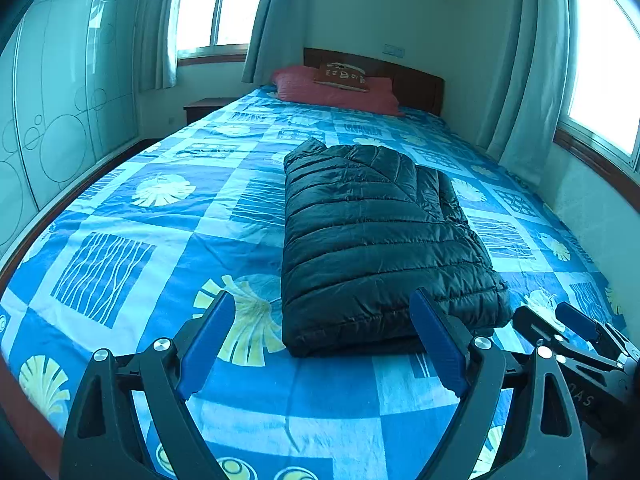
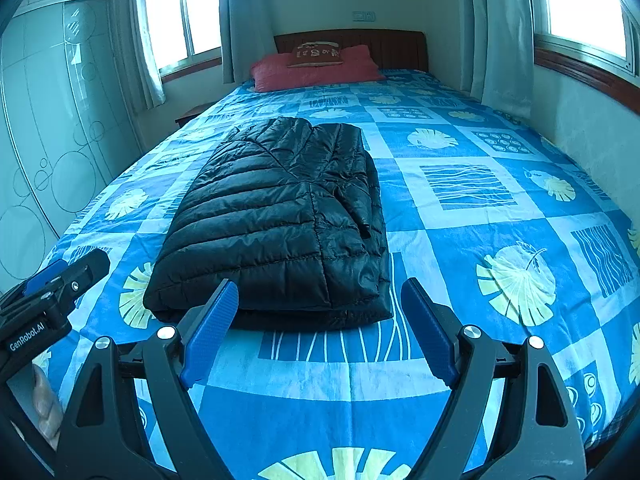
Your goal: Fold large clothes
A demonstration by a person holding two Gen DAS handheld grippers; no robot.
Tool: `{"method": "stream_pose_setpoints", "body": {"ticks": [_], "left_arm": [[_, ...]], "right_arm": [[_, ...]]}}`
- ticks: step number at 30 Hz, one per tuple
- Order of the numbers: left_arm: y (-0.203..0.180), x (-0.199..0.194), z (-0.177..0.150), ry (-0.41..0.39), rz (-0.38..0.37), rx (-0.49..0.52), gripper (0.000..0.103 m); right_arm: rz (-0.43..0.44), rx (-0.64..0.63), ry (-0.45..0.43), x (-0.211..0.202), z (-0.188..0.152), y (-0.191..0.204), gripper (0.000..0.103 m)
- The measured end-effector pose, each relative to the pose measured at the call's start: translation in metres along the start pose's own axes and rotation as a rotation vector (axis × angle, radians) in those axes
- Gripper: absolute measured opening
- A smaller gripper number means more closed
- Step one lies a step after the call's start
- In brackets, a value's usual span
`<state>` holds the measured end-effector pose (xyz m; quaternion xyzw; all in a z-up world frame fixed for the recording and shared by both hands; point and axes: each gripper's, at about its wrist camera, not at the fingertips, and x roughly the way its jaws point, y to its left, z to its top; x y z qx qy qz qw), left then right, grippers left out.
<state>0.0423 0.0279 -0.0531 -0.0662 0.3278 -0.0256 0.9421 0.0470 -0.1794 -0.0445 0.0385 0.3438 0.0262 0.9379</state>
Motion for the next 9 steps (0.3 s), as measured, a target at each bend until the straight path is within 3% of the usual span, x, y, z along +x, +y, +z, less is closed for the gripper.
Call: {"method": "stream_pose_setpoints", "body": {"ticks": [5,6,9], "left_arm": [[0.024,0.027,0.008,0.037,0.092,-0.008,0.088],[0.033,0.035,0.009,0.063,0.094,-0.021,0.088],[0.074,0.068,0.015,0.12,0.134,-0.087,0.088]], "right_arm": [[-0.03,0.027,0.005,0.011,0.004,-0.023,0.084],[-0.046,0.045,0.007,0.015,0.006,-0.035,0.09],[-0.119,0.086,0.035,0.032,0.01,-0.075,0.092]]}}
